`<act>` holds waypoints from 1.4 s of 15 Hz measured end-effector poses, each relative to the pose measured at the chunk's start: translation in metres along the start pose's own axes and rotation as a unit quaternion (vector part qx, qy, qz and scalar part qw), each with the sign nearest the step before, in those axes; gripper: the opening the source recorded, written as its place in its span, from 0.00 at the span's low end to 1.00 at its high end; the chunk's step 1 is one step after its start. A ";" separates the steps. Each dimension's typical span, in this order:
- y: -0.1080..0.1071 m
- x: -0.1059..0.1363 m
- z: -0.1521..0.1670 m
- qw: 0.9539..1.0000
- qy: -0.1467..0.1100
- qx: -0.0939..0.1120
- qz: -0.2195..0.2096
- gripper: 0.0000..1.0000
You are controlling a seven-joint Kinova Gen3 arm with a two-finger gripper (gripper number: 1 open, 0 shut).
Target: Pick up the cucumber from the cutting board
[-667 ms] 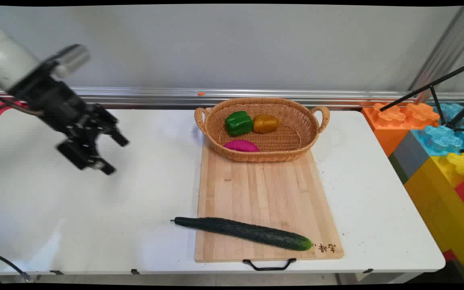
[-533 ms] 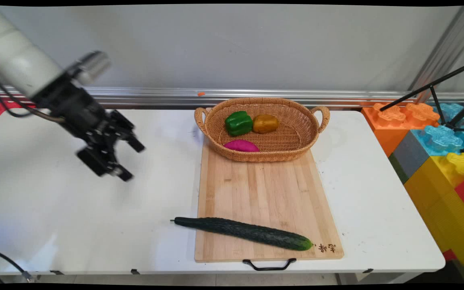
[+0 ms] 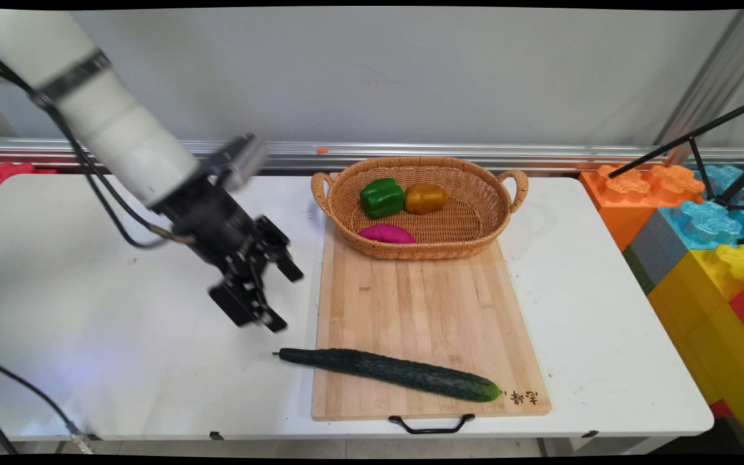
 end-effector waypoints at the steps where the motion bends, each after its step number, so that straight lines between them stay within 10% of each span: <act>1: -0.001 0.002 0.014 1.000 0.003 0.000 0.010 1.00; 21: -0.011 0.001 0.142 0.995 0.011 0.017 0.097 1.00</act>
